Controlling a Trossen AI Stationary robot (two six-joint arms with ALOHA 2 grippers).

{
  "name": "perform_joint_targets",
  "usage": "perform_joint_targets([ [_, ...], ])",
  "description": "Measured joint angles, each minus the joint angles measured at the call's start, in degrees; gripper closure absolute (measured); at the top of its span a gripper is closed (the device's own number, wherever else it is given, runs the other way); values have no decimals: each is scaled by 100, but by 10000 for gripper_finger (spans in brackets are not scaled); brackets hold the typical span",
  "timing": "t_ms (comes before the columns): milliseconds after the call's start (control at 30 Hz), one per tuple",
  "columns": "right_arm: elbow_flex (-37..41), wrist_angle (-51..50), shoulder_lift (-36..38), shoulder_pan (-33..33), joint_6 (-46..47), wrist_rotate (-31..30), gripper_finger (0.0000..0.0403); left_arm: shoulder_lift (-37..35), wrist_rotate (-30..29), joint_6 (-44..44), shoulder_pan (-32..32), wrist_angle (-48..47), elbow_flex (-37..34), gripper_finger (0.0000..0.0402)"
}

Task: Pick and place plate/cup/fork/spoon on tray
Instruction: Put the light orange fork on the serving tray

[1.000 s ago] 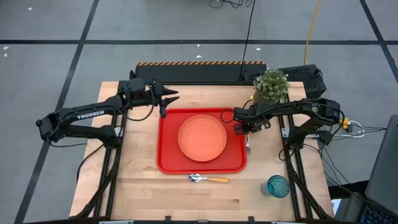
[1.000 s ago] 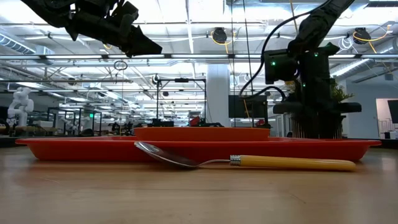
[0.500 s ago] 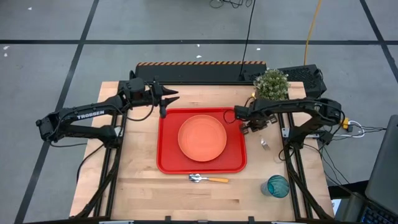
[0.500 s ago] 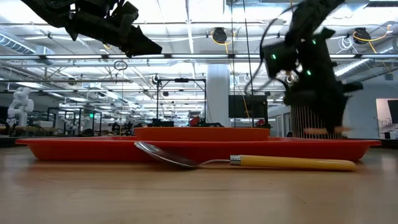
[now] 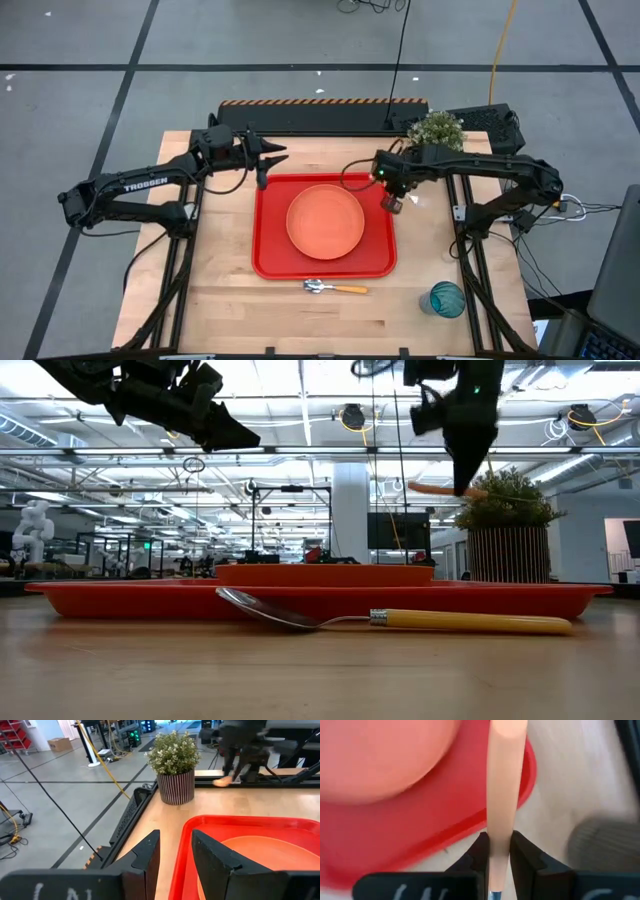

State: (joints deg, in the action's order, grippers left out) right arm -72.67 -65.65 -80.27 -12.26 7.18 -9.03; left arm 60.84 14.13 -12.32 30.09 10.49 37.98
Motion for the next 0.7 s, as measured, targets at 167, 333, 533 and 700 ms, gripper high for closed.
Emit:
perform_joint_targets([
  [167,-152,362,6,428,-2501,175,371,0,0,52,63,86,0,284],
  [333,-152,237,-129,908,-5282,632,371,0,-1,358,78,128,0,284],
  [533,59,299,-204,1434,-6926,637,369,0,-4,812,-75,-6,0,284],
  [700,458,344,-320,1799,-7863,905,369,0,-66,969,-368,-364,0,284],
])
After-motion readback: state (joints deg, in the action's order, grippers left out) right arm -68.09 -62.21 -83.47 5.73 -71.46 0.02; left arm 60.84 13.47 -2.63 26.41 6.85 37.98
